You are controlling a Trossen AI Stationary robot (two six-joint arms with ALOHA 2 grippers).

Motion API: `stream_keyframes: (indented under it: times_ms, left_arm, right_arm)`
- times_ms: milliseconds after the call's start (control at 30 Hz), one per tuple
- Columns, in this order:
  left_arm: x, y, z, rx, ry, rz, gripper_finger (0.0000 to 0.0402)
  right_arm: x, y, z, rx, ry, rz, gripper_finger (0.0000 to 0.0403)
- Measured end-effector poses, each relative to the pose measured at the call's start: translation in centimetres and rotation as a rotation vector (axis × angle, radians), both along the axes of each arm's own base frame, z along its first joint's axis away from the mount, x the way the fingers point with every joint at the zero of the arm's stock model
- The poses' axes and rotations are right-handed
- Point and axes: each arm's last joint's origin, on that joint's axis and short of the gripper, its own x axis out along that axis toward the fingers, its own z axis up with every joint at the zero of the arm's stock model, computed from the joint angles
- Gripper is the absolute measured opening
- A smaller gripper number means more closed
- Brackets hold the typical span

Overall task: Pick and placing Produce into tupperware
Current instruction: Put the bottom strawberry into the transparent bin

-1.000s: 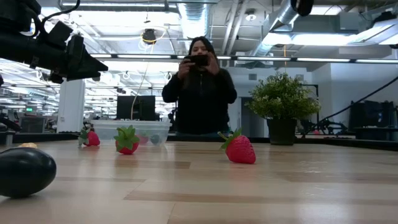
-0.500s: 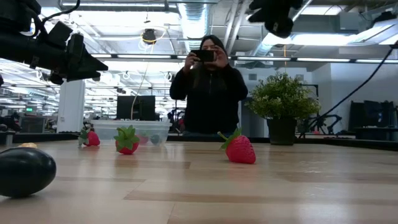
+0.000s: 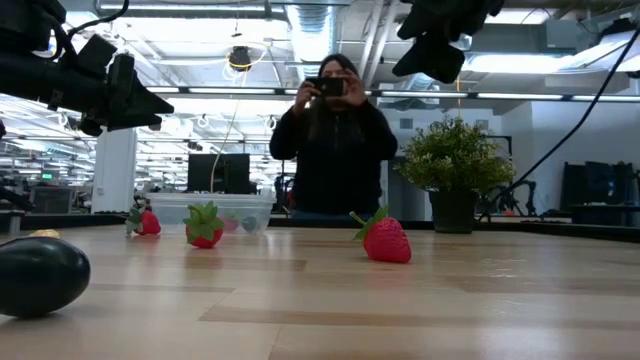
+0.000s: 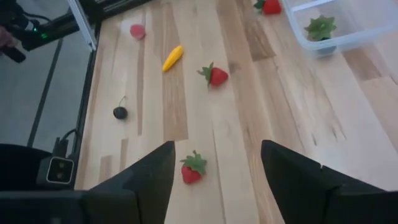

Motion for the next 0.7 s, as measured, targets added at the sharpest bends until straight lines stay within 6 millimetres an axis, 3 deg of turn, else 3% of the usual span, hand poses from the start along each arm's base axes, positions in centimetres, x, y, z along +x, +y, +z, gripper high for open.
stream_keyframes:
  times_ms: [400, 700]
  left_arm:
    - [0.0, 0.0, 0.0, -0.002, -0.002, 0.000, 0.0236]
    - [0.0, 0.0, 0.0, 0.001, 0.001, 0.000, 0.0236]
  right_arm:
    - [0.2, -0.5, 0.2, 0.040, -0.020, -0.054, 0.0265]
    - [0.0, 1.0, 0.1, -0.065, -0.019, -0.009, 0.0266]
